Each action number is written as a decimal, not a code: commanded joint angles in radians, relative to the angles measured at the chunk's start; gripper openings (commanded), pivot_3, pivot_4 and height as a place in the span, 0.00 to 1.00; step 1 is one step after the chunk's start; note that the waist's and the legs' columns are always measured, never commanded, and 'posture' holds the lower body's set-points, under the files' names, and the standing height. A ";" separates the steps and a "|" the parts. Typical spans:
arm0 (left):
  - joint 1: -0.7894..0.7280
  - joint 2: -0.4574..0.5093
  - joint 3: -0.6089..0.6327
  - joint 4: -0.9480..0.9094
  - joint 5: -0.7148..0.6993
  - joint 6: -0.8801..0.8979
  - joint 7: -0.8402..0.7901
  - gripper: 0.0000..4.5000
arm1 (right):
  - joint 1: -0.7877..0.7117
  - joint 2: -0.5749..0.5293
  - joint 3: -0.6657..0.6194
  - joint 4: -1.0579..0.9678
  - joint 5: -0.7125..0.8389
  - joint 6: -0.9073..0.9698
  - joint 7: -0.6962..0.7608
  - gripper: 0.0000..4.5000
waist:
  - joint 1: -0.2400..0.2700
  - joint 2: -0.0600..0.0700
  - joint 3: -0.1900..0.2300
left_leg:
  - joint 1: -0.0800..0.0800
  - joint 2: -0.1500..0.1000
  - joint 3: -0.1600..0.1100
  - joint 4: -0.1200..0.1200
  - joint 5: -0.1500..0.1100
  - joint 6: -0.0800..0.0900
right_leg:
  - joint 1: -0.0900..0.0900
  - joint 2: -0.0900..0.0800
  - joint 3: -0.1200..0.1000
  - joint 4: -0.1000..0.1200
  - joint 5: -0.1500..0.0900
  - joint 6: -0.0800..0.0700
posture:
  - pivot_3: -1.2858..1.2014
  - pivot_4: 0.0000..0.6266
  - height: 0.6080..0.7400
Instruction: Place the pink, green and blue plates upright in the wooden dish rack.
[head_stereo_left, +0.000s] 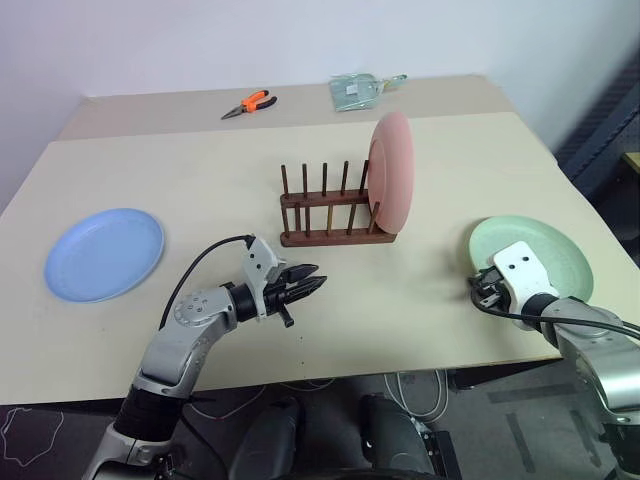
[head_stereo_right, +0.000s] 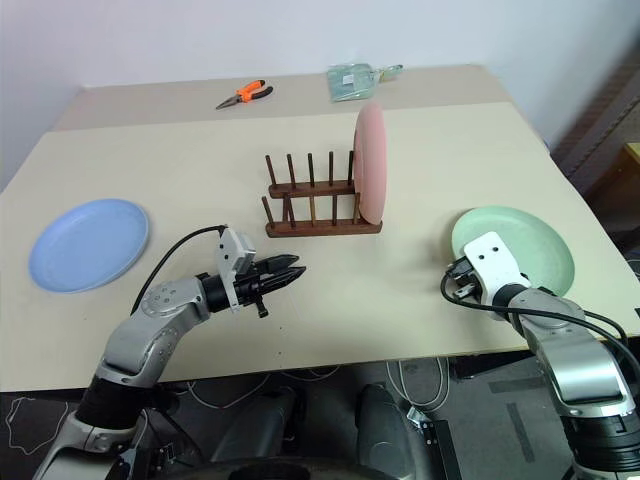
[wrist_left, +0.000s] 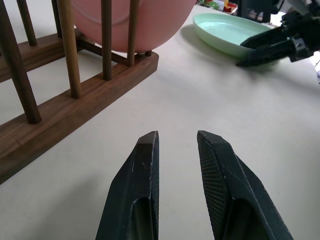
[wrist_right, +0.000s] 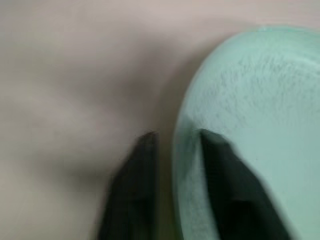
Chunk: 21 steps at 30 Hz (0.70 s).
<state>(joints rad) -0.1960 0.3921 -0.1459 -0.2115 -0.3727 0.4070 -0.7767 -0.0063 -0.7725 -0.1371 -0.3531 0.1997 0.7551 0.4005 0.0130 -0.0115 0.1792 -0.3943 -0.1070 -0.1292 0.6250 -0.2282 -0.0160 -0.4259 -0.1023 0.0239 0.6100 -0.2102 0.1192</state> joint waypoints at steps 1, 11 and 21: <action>-0.008 0.002 0.003 -0.011 0.005 -0.022 -0.004 0.26 | -0.036 -0.004 -0.037 -0.025 -0.031 -0.035 -0.014 0.01 | -0.001 0.000 0.000 | 0.000 0.000 0.000 0.001 0.000 0.000 | 0.000 0.000 0.000 0.000 0.000 0.000 | 0.52 0.24 0.99; -0.033 -0.037 0.084 0.134 0.107 -0.215 0.132 0.26 | -0.552 0.200 -0.253 -0.175 0.344 -0.107 -0.075 0.01 | -0.006 0.004 0.005 | -0.001 0.001 0.000 0.001 0.000 0.001 | -0.001 0.001 0.000 0.000 0.001 0.001 | 0.52 0.24 0.99; -0.017 -0.046 0.129 0.186 0.133 -0.303 0.177 0.26 | -0.706 0.613 -0.126 -0.220 1.117 -0.028 -0.397 0.01 | -0.004 0.002 0.006 | -0.002 0.000 -0.004 -0.001 -0.001 0.000 | -0.003 0.000 -0.002 0.000 0.004 -0.002 | 0.52 0.24 0.99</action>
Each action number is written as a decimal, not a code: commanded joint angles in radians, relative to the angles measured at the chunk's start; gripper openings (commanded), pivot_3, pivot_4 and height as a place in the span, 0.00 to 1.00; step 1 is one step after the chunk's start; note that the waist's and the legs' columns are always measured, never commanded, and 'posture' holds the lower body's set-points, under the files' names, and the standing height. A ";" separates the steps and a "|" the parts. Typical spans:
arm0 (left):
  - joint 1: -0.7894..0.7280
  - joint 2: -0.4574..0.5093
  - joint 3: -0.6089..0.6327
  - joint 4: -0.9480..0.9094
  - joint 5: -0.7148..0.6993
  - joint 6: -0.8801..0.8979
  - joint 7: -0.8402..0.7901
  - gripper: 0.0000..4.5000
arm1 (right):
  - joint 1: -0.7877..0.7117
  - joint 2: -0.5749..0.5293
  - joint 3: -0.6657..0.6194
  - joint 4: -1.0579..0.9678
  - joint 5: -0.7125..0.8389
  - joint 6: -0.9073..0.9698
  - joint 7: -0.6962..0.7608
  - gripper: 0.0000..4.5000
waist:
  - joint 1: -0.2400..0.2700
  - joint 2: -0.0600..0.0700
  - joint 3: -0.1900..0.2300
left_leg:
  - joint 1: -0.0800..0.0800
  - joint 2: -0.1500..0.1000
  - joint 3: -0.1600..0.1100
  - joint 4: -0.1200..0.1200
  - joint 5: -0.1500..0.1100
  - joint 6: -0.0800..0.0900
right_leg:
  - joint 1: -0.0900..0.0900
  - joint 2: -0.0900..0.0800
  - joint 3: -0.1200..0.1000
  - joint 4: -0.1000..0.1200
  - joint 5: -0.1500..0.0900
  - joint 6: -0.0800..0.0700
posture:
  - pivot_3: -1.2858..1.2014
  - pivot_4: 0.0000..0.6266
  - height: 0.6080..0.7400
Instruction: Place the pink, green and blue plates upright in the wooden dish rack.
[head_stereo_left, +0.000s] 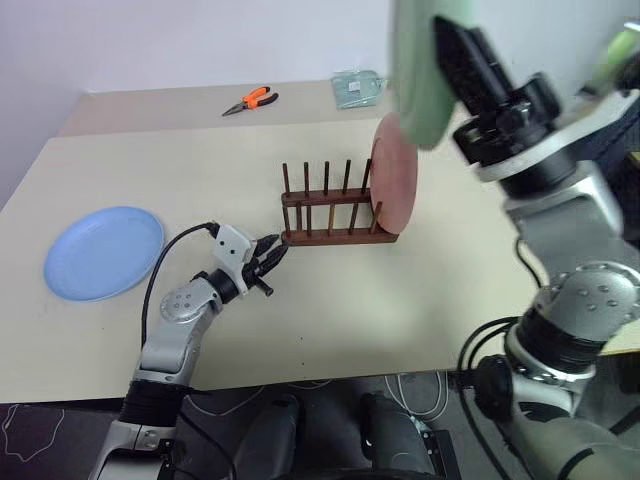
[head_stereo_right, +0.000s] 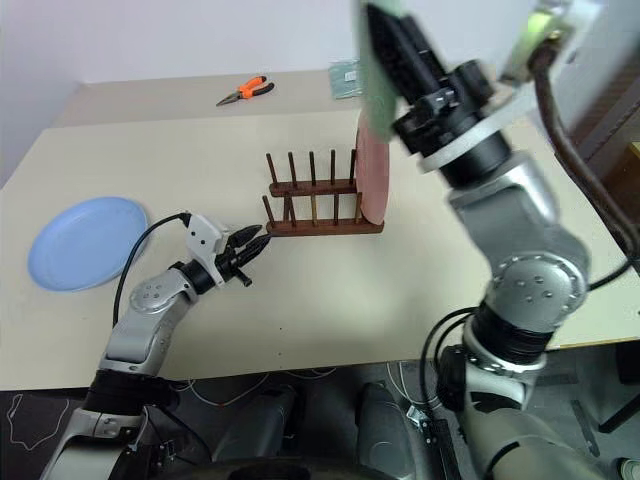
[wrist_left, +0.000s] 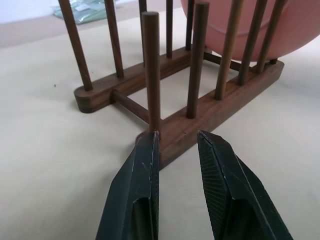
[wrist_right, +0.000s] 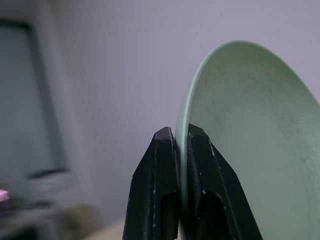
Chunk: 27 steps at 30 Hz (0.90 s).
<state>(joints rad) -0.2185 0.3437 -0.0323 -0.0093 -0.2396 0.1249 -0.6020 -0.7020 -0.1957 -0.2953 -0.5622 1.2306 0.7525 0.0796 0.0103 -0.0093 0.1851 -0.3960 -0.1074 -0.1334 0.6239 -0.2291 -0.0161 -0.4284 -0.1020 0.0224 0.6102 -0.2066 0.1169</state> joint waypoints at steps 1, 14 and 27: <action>0.011 0.004 0.019 -0.023 -0.005 -0.018 -0.001 0.26 | -0.009 0.064 0.058 0.013 0.082 -0.026 -0.106 0.01 | -0.002 0.000 0.000 | 0.000 0.000 0.000 0.000 0.000 0.000 | 0.000 0.000 0.000 0.000 0.000 0.000 | 0.52 0.24 0.99; 0.086 0.034 0.028 -0.172 -0.117 0.099 -0.075 0.26 | 0.024 0.117 0.177 0.233 -0.048 -0.013 -0.161 0.01 | -0.025 0.001 0.000 | 0.001 0.001 0.000 -0.001 0.000 0.000 | -0.001 0.001 0.000 0.002 0.001 0.001 | 0.52 0.24 0.99; 0.100 0.041 0.028 -0.186 -0.100 0.114 -0.067 0.26 | -0.068 0.083 0.180 0.356 -0.161 -0.010 -0.121 0.56 | -0.026 0.001 0.000 | 0.001 0.001 0.000 -0.002 0.000 0.000 | -0.001 0.002 0.000 0.002 0.000 0.001 | 0.52 0.24 0.99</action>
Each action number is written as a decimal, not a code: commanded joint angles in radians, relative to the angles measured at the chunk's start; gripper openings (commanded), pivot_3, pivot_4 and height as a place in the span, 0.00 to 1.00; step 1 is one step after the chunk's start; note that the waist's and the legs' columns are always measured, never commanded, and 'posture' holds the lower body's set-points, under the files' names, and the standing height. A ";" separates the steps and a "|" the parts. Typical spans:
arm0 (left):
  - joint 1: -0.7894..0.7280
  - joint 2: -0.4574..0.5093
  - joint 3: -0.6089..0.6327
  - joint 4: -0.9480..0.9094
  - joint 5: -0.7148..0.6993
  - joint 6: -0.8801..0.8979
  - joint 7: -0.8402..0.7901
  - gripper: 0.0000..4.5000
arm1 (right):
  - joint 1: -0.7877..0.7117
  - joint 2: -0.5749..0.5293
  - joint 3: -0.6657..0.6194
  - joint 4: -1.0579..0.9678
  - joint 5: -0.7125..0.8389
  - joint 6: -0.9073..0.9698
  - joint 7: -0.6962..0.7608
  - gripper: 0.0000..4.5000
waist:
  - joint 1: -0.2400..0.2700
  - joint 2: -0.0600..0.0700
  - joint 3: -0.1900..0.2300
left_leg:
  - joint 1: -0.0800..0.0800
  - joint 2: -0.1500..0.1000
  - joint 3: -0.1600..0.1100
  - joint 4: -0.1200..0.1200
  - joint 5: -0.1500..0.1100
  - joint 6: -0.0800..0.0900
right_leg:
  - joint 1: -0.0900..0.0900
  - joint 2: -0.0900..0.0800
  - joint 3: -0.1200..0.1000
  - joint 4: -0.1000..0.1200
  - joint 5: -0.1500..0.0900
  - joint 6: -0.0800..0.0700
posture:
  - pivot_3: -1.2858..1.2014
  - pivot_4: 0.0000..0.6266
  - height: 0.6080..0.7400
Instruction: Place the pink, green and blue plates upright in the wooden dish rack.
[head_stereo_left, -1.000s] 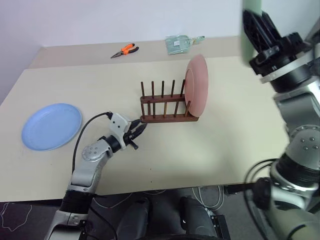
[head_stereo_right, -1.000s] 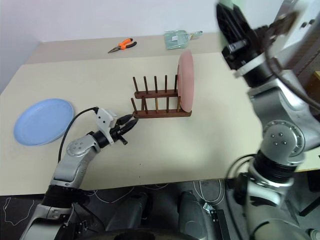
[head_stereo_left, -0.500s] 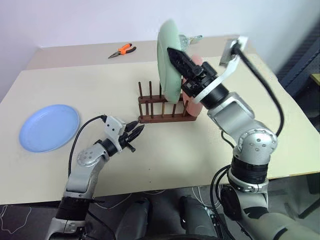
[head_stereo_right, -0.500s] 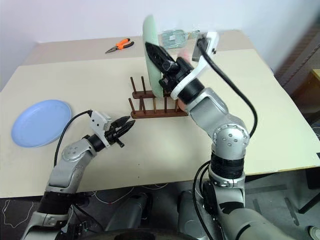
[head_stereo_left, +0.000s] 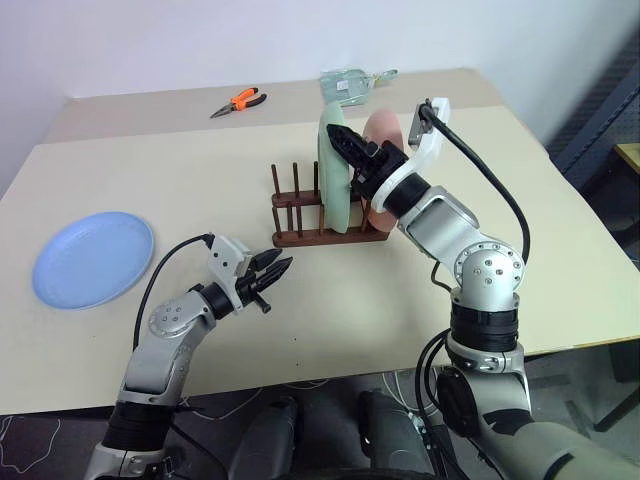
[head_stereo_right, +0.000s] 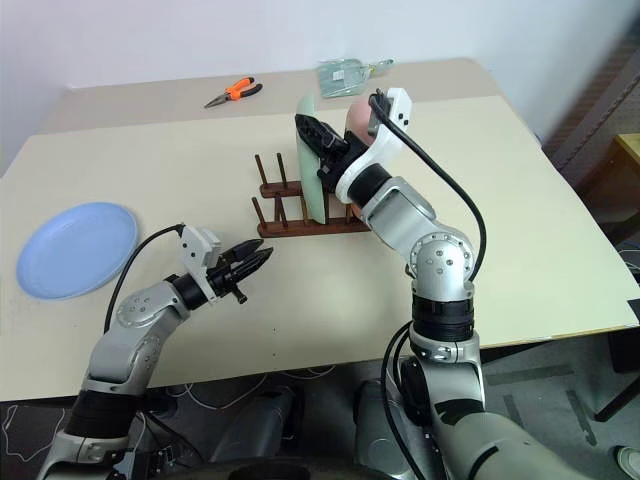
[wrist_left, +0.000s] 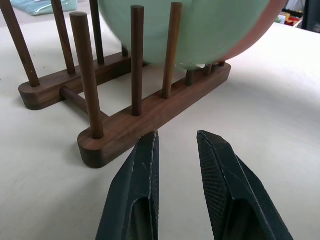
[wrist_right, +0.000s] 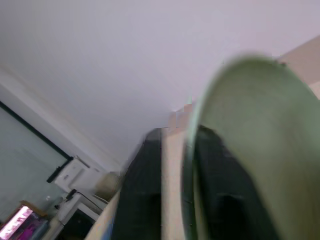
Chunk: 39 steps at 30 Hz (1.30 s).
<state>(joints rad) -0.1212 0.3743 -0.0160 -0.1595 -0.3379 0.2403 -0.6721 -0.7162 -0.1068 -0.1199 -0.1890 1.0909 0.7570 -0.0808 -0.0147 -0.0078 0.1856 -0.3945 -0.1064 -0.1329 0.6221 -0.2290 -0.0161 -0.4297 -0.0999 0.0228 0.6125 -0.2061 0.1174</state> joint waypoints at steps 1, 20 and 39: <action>0.004 0.012 0.012 -0.037 -0.001 0.000 0.005 0.26 | -0.066 -0.018 0.010 -0.012 -0.046 -0.014 0.048 0.66 | -0.002 0.000 0.000 | 0.000 0.000 0.000 0.000 0.000 0.000 | 0.000 0.000 0.000 0.000 0.000 0.000 | 0.52 0.24 0.99; -0.127 -0.016 0.539 0.145 0.133 0.012 0.766 0.99 | -0.150 -0.431 0.518 -0.075 -0.941 -0.549 0.712 1.00 | -0.002 -0.004 0.001 | 0.000 0.002 0.000 0.000 0.000 -0.001 | 0.000 0.001 -0.001 -0.001 0.000 0.003 | 0.52 0.24 0.99; -0.169 -0.215 0.934 0.038 -0.332 0.399 1.110 0.12 | -0.042 -0.301 0.527 -0.024 -1.081 -0.614 0.802 1.00 | 0.004 -0.011 0.000 | 0.001 0.000 -0.001 0.001 0.000 -0.004 | 0.002 0.001 -0.001 0.001 0.001 0.002 | 0.52 0.24 0.99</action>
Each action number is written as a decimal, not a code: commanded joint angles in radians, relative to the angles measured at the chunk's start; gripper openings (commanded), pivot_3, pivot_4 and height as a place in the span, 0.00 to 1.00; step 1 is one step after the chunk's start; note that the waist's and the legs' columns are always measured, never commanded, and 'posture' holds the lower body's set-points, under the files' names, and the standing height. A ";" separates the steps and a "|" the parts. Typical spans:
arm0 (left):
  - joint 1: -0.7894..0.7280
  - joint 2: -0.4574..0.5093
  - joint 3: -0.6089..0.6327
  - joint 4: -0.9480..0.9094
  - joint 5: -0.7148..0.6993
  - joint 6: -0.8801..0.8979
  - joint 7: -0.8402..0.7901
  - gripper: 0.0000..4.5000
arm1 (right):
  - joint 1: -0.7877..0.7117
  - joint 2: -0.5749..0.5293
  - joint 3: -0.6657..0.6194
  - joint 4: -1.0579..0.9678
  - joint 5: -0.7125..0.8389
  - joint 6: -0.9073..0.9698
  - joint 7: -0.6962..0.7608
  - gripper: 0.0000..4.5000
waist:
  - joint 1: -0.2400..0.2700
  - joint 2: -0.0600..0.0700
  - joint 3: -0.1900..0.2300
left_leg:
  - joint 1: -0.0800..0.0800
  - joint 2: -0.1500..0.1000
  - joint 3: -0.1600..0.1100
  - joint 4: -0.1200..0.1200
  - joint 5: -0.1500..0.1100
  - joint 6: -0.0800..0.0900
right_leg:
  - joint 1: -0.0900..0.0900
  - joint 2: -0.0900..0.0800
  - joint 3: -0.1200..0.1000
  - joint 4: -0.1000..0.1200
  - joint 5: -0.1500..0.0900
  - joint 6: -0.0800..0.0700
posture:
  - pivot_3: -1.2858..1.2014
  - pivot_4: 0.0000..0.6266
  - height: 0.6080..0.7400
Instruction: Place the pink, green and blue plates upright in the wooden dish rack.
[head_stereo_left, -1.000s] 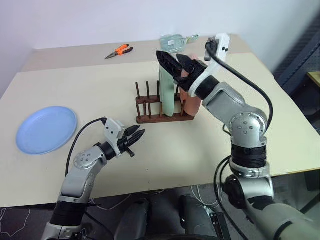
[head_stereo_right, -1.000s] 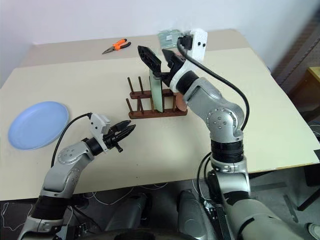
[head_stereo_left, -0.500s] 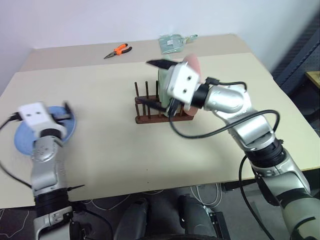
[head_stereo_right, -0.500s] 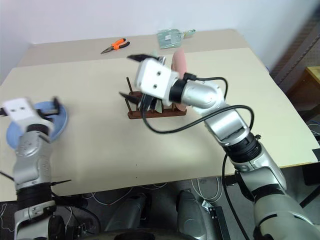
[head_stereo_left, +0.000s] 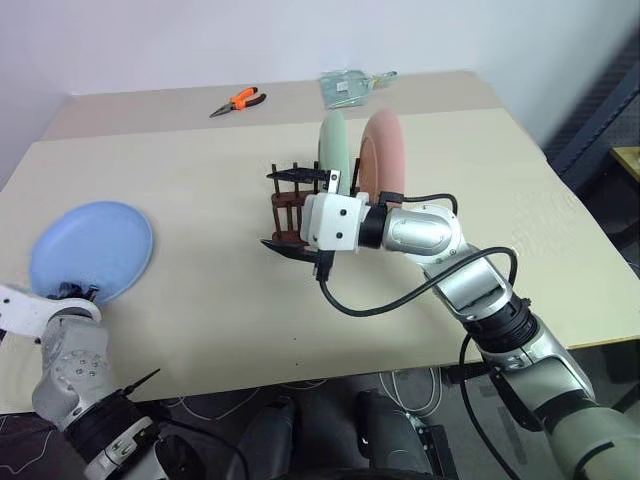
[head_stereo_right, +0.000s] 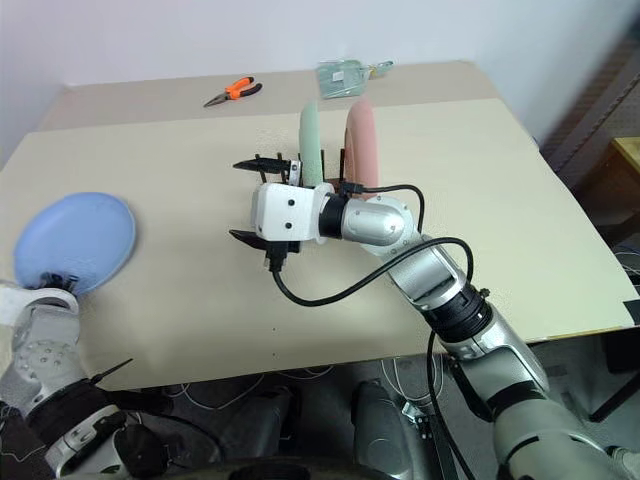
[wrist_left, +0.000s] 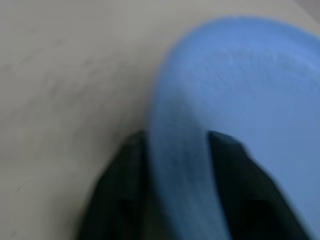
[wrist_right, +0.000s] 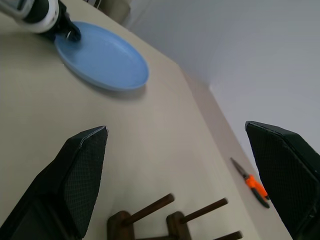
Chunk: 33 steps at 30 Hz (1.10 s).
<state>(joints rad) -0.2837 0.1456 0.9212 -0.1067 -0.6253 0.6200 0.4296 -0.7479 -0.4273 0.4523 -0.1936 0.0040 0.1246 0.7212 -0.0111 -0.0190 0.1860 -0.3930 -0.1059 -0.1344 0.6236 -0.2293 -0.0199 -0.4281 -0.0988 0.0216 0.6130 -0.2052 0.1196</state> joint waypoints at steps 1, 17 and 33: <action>-0.009 0.021 -0.013 -0.015 -0.055 0.019 -0.004 0.03 | -0.013 0.022 -0.051 -0.017 0.006 0.029 0.000 1.00 | 0.000 0.000 0.000 | 0.000 0.000 0.000 0.000 0.000 0.000 | 0.000 0.000 0.000 0.000 0.000 0.000 | 0.52 0.24 0.99; -0.205 0.117 -0.515 -0.300 0.026 -0.125 -0.321 0.01 | -0.145 0.092 0.017 0.163 -0.220 -0.165 -0.027 1.00 | -0.006 -0.005 0.001 | 0.000 0.000 0.001 -0.001 0.001 -0.001 | 0.000 0.001 0.001 -0.001 0.000 -0.001 | 0.52 0.24 0.99; -0.198 0.088 -0.568 -0.355 -0.044 -0.111 -0.358 0.24 | -0.264 0.218 0.064 0.463 -0.470 -0.298 -0.207 0.00 | -0.005 -0.004 0.001 | 0.001 0.001 0.000 -0.005 0.004 -0.007 | -0.002 0.002 0.001 0.000 0.001 -0.003 | 0.52 0.24 0.99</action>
<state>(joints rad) -0.4769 0.2317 0.3627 -0.4003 -0.6366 0.5209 0.1050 -0.9955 -0.2175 0.5346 0.3092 -0.4523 -0.1649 0.5347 -0.0164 -0.0234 0.1875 -0.3922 -0.1050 -0.1346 0.6189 -0.2255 -0.0263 -0.4298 -0.0966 0.0226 0.6132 -0.2038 0.1170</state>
